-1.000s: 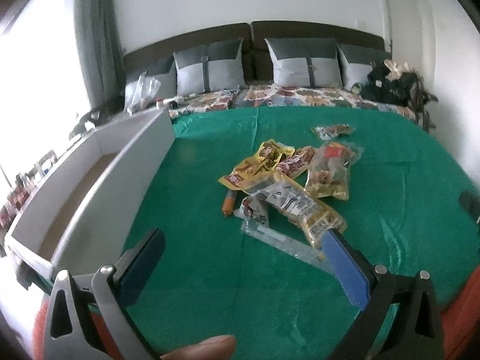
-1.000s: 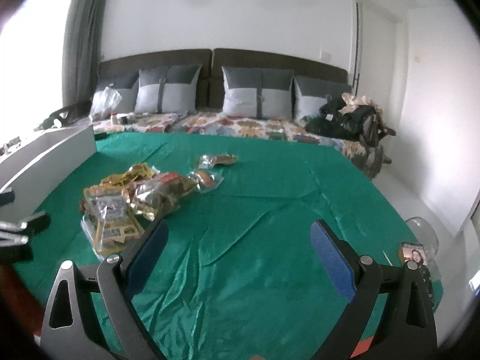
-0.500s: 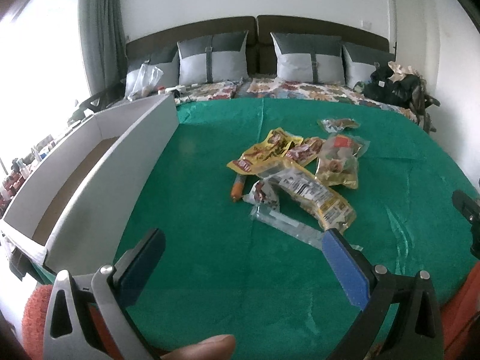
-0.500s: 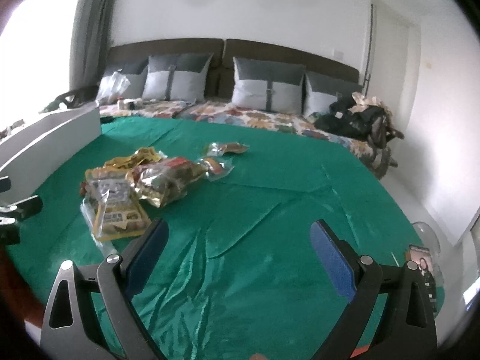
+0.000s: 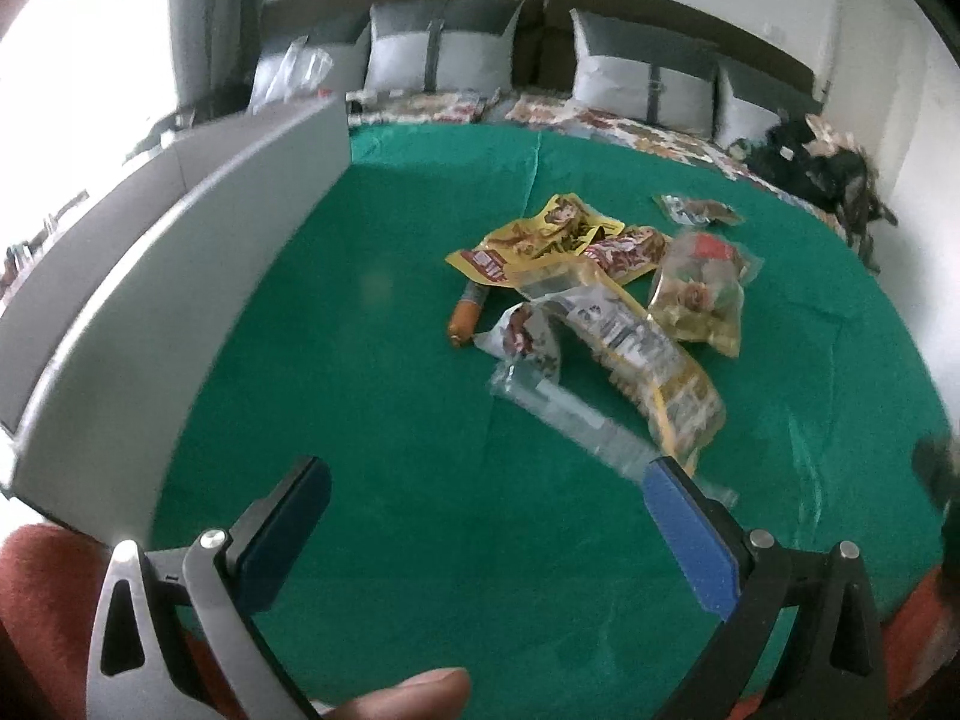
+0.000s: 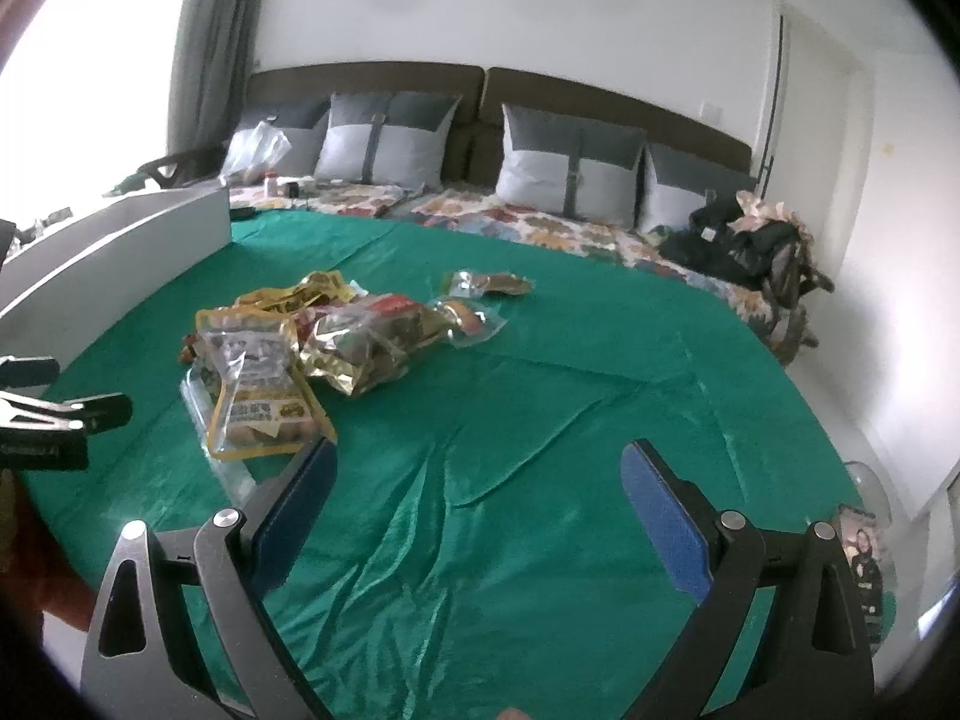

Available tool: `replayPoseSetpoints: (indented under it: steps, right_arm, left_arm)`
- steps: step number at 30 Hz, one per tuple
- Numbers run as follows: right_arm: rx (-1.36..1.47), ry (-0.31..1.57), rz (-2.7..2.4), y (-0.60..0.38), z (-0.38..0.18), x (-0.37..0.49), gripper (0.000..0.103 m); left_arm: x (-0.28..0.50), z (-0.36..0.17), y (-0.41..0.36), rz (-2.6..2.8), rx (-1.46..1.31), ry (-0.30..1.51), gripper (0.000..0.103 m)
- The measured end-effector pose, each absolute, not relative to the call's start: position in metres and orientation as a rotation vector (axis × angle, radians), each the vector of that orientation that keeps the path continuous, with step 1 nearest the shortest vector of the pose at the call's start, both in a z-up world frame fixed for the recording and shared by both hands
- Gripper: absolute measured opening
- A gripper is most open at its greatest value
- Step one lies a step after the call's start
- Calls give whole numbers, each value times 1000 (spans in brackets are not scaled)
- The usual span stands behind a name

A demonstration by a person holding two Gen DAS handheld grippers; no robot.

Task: Organize snacks
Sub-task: 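Grasp the clear tube snack with the left tool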

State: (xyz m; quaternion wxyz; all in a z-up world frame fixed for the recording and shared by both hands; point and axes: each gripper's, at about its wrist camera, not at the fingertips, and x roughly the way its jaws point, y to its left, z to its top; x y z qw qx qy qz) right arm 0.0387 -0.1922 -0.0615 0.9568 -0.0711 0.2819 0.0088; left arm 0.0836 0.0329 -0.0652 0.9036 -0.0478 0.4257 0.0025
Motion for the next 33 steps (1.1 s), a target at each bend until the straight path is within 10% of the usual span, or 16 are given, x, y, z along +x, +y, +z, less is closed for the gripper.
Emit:
replayPoseSetpoints:
  steps: [33]
  right_arm:
    - [-64, 617, 72, -199, -60, 36, 97]
  left_arm:
    - [140, -125, 16, 127, -75, 1036, 103]
